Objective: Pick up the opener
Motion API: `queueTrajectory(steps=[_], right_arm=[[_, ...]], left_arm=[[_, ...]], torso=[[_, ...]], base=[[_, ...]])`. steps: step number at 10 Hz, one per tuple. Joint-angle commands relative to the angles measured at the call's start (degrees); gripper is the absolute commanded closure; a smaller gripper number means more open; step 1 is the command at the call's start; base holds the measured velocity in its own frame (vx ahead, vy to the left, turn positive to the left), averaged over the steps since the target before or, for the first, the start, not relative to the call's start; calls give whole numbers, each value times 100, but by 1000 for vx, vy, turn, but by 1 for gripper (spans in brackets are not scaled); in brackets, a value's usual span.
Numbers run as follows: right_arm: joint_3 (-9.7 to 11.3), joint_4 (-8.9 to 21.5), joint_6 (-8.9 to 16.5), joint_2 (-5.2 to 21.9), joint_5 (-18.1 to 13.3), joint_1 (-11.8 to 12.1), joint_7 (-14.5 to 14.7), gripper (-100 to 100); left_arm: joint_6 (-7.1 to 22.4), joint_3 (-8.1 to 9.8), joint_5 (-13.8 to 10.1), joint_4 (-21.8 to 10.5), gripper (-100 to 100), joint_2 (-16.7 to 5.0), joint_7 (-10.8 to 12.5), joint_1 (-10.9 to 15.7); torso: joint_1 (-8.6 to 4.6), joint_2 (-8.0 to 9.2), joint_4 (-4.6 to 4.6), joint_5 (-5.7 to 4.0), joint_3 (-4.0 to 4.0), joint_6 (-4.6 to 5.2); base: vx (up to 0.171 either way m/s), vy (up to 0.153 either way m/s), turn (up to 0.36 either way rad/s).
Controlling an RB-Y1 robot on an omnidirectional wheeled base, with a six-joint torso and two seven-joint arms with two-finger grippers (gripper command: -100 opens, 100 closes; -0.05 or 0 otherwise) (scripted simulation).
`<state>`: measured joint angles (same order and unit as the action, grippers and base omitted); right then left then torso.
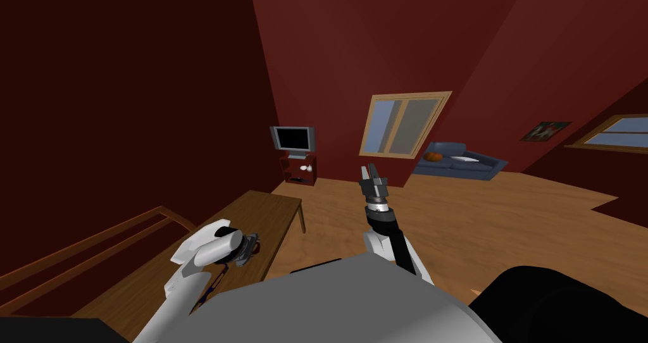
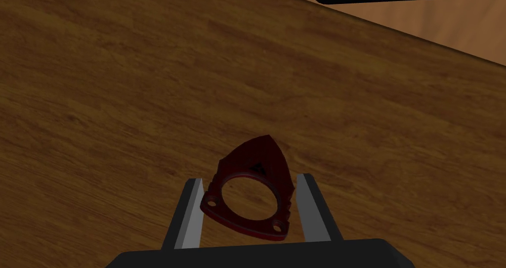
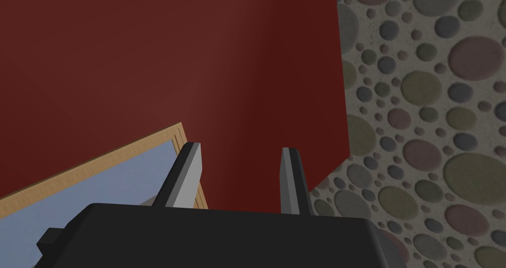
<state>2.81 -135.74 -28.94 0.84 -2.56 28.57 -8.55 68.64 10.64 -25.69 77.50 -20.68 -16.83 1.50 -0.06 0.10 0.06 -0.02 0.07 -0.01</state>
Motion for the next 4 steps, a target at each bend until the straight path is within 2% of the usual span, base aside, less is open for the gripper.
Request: queueTrajectory(steps=[1,2,3,4], right_arm=[[0,0,0,0,0,0,0,0],[0,0,0,0,0,0,0,0],[0,0,0,0,0,0,0,0],[0,0,0,0,0,0,0,0]], left_arm=[[160,42,-44,139,100,-47,-14,-5],[254,68,-72,228,100,-79,-20,-12],[176,48,-48,160,100,-56,-14,-4],[195,51,-51,169,0,-59,-15,-2]], torso=[[0,0,0,0,0,0],[-6,3,0,0,1,0],[-8,3,0,-1,2,1],[-1,0,-2,2,-1,2]], base=[[-16,-38,43],[-15,-39,39],[-6,-17,10],[0,0,0]])
